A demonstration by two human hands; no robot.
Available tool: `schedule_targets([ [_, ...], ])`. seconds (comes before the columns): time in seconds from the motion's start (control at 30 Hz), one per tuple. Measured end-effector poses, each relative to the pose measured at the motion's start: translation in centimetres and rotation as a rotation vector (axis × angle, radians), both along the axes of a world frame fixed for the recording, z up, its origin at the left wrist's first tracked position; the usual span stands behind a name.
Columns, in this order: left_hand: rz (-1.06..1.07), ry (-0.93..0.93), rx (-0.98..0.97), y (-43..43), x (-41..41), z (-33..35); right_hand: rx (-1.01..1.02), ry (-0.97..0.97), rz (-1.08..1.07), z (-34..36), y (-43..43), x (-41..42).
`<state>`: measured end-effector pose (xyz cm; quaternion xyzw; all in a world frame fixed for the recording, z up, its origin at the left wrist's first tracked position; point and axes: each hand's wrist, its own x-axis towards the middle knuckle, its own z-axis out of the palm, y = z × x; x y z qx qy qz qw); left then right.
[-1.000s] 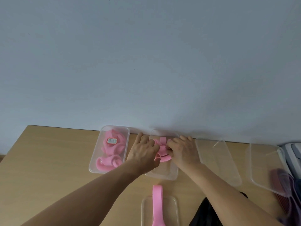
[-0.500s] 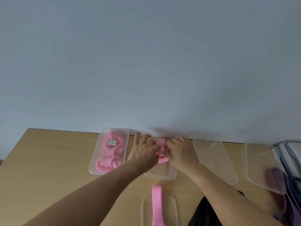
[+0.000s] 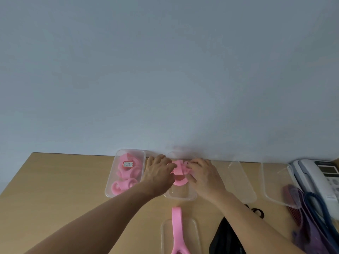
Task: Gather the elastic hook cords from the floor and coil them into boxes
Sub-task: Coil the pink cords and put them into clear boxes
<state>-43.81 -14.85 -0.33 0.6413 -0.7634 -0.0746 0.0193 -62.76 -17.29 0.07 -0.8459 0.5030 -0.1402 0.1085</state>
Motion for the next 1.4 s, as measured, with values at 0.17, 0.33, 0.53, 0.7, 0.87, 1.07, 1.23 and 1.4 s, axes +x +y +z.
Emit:
schedule_targets([
  [0.17, -0.026, 0.136, -0.066, 2.7, 0.6, 1.5, 0.026, -0.067, -0.019, 2.4, 3.7, 0.4],
  [0.33, -0.05, 0.218, -0.068, 5.4, 1.9, 2.7, 0.031, -0.045, -0.087, 4.1, 8.2, 0.7],
  [0.53, -0.108, 0.293, -0.066, 8.8, 1.7, 3.1, 0.164, -0.009, -0.179, 4.2, 13.4, 0.4],
  [0.7, -0.128, 0.344, 0.088, 11.8, 0.6, 1.8, 0.324, 0.004, -0.233, 2.8, 16.1, 0.5],
  [0.87, -0.111, 0.32, 0.268, 14.0, 0.6, -0.2, 0.481, 0.106, -0.241, 0.5, 17.3, -0.2],
  [1.07, -0.069, 0.315, 0.367, 15.7, -1.3, -1.3, 0.626, 0.208, -0.255, -3.3, 19.3, -1.6],
  [1.23, -0.114, 0.308, 0.427, 16.8, -1.7, -0.9, 0.693, 0.018, -0.333, -2.9, 19.0, -2.1],
  [1.4, -0.168, 0.356, 0.391, 17.1, -1.1, 1.6, 0.93, -0.54, -0.404, 2.3, 16.9, -2.5],
])
